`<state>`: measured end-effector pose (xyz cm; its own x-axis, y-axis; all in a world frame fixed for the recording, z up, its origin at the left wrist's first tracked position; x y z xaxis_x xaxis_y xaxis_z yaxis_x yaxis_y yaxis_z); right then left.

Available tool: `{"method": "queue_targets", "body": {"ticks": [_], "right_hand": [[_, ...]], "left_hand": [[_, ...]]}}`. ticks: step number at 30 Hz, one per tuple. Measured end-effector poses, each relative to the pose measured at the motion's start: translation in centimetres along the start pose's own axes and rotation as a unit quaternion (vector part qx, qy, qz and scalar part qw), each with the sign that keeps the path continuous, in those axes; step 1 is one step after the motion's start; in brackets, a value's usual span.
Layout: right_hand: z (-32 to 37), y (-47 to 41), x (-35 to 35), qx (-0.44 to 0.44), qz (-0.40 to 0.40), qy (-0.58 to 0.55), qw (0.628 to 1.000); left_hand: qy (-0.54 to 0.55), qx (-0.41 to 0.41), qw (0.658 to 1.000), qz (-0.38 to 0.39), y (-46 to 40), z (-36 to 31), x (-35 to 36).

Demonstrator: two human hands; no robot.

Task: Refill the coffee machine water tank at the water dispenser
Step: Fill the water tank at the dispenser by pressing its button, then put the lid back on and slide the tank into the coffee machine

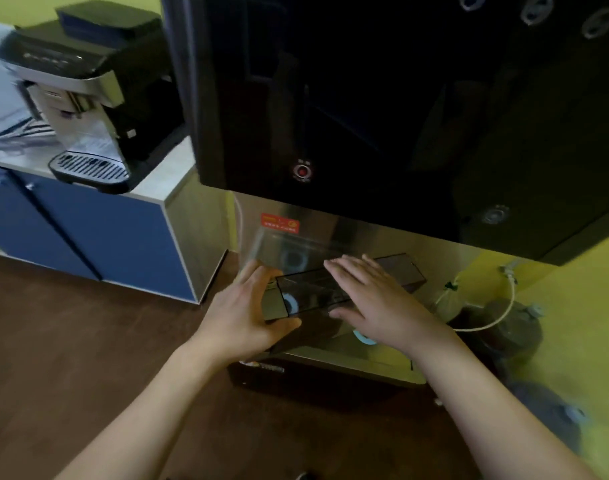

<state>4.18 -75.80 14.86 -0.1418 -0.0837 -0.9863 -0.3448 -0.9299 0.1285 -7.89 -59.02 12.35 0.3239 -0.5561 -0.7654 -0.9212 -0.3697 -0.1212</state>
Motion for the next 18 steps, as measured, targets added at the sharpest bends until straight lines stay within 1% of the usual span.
{"method": "queue_targets", "body": {"ticks": [2, 5, 9, 12, 15, 18], "right_hand": [[3.1, -1.9, -0.8, 0.008, 0.017, -0.028, 0.999], [8.0, -5.8, -1.3, -0.004, 0.026, -0.028, 0.999], [14.7, -11.8, -1.3, -0.015, 0.028, -0.040, 0.999], [19.3, -16.2, -1.3, -0.031, 0.014, -0.044, 0.998], [22.5, -20.7, -1.1, -0.057, 0.002, -0.038, 0.998], [24.4, -25.3, -0.8, -0.082, 0.018, -0.027, 0.996]], "left_hand": [[0.003, 0.006, 1.000, -0.003, 0.9, 2.2, -2.6], [-0.002, 0.016, 1.000, -0.010, 2.5, 6.3, -7.0], [-0.011, 0.003, 1.000, 0.001, 4.3, 13.0, -12.5], [-0.033, -0.009, 0.999, -0.001, 5.3, 17.3, -16.5], [-0.057, -0.026, 0.998, -0.013, 5.7, 21.3, -19.8], [-0.071, -0.048, 0.996, -0.022, 4.9, 25.0, -22.2]]}}
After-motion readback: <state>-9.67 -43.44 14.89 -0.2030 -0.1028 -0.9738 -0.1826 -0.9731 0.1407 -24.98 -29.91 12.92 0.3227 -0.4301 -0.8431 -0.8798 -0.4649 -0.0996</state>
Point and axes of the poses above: each hand's wrist, its own y-axis away from the middle knuckle, its own x-axis out of the palm, z = x × y, the point moved 4 cm from there along -y, towards the middle knuckle, and after that the axes turned 7 degrees about -x, right-handed, at the moved point
